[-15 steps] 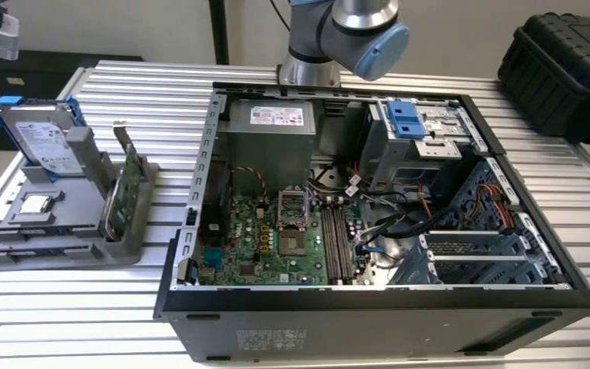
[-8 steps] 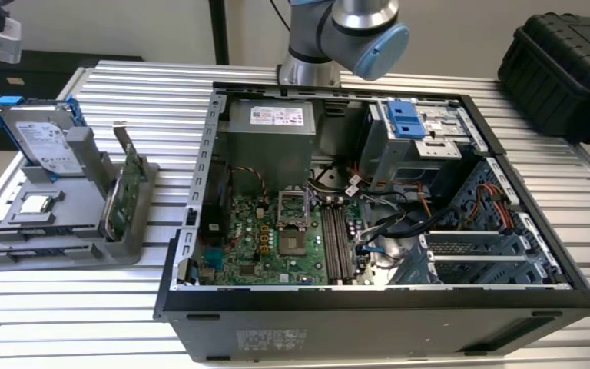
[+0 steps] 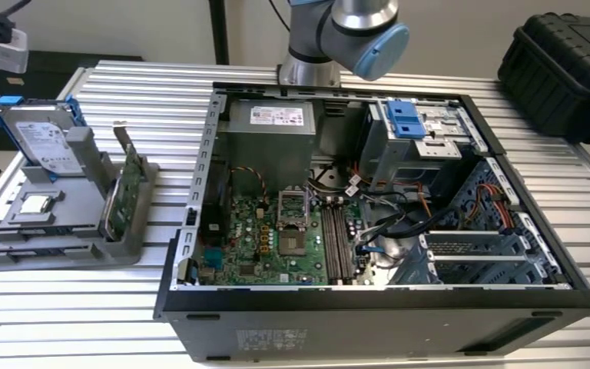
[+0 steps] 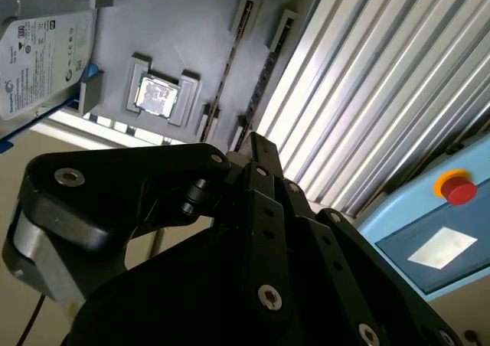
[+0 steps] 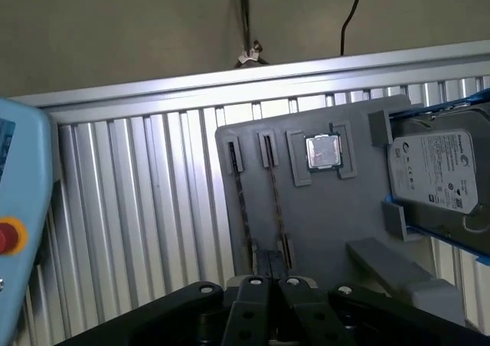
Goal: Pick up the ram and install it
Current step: 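Pick up the ram and move it above insertion slot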
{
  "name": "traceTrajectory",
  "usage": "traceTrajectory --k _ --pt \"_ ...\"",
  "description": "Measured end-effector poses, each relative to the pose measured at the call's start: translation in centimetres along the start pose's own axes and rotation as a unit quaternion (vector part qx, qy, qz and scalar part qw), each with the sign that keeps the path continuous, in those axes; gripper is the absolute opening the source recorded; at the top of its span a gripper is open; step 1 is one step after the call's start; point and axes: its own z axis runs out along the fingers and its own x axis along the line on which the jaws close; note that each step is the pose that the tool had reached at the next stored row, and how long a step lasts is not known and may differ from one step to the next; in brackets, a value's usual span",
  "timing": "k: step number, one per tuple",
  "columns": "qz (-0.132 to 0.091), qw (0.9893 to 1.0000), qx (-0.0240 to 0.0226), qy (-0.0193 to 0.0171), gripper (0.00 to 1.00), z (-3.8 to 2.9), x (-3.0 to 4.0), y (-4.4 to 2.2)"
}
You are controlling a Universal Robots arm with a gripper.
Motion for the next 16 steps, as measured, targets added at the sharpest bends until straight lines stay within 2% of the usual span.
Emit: traceTrajectory --k 16 --pt "0.0 1.0 0.0003 0.0006 0.0 1.72 -0.04 -0.03"
